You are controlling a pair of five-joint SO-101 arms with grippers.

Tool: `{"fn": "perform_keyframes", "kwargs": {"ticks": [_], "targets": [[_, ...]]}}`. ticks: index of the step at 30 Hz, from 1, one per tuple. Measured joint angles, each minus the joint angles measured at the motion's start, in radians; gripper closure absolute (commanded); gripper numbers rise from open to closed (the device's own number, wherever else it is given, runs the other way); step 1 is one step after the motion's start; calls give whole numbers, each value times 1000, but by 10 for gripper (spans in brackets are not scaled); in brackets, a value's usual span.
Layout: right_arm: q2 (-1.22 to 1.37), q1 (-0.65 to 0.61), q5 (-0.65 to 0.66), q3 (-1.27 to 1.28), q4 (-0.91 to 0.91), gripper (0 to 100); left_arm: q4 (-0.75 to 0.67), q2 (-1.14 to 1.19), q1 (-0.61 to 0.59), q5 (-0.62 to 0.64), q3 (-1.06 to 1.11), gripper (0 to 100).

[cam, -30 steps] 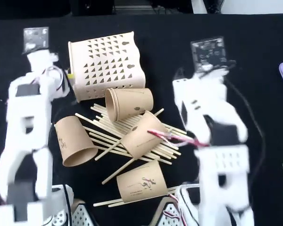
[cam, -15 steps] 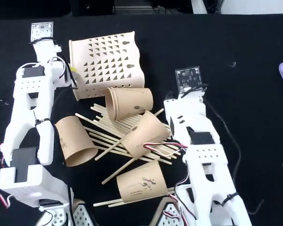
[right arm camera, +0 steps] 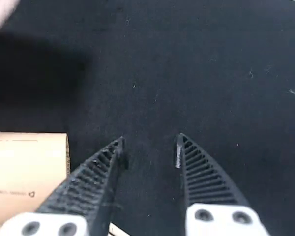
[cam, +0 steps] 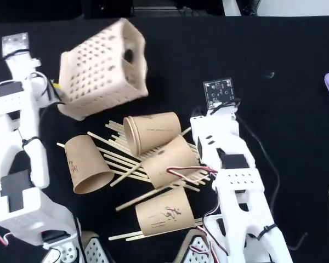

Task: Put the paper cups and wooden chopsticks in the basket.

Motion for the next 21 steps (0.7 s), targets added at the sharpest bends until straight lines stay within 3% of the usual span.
{"fn": "perform_keyframes", "kwargs": {"ticks": [15, 21], "targets": [[0, 0, 0, 2, 0, 832, 5, 52, -157, -9, -31, 742], [0, 0, 0, 2, 0, 832, 207, 52, -71, -2, -198, 742]]}}
